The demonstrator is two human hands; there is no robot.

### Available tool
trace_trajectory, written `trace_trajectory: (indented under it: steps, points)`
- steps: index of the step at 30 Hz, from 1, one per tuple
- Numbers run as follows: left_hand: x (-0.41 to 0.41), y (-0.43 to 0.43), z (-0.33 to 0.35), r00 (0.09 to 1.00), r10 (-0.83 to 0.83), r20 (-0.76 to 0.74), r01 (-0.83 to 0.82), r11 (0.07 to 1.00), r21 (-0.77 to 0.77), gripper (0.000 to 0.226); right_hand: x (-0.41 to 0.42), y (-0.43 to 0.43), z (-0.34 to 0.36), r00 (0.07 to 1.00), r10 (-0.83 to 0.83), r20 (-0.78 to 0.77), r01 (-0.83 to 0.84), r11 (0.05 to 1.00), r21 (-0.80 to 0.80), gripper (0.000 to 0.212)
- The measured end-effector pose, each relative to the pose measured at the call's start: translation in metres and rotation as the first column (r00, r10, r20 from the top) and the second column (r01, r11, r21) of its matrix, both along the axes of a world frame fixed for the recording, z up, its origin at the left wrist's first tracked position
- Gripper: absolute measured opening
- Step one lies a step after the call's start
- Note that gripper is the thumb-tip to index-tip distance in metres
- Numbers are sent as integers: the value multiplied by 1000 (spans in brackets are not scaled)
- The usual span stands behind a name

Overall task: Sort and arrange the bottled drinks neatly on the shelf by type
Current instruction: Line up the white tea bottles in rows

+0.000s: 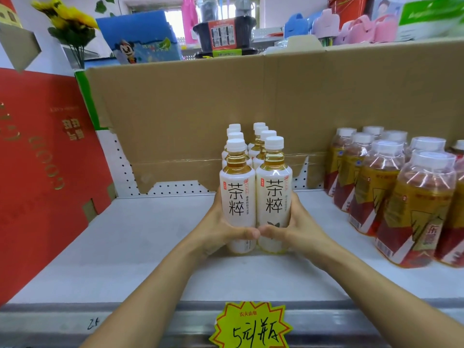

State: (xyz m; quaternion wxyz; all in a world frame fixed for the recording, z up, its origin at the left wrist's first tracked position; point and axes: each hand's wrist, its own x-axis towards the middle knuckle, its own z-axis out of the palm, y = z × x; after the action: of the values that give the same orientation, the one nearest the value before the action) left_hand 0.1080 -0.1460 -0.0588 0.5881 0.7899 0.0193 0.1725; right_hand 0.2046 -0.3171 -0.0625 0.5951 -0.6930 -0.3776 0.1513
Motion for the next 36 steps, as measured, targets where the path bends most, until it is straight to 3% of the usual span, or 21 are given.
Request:
trace_trajectory:
  steps: [19, 23, 26, 28, 30, 33, 36]
  points:
    - [-3, -8, -15, 996, 83, 38, -80, 994, -74, 114, 0, -5, -7, 999, -27, 21, 29, 997, -74, 81]
    - [-9, -12, -10, 983, 179, 26, -180, 983, 44, 111, -10, -11, -1, 990, -76, 115, 87, 992, -94, 82]
    - [-25, -33, -6, 913, 398, 92, -408, 883, 233, 113, -19, -37, 1, 905, -178, 387, 233, 967, -100, 81]
    - [-38, -58, -4, 816, 494, 299, -571, 766, 295, 98, -22, -66, -1, 801, -222, 555, 276, 961, -14, 68]
    - [-44, -90, -2, 750, 441, 493, -627, 712, 317, 84, -20, -99, -5, 713, -268, 648, 271, 958, 98, 54]
    - [-31, -140, 0, 773, 298, 560, -556, 743, 372, 79, -8, -156, -6, 600, -367, 710, 270, 929, 252, 39]
    - [-5, -191, 3, 871, 243, 428, -415, 829, 374, 80, 16, -215, -4, 522, -476, 708, 327, 878, 349, 40]
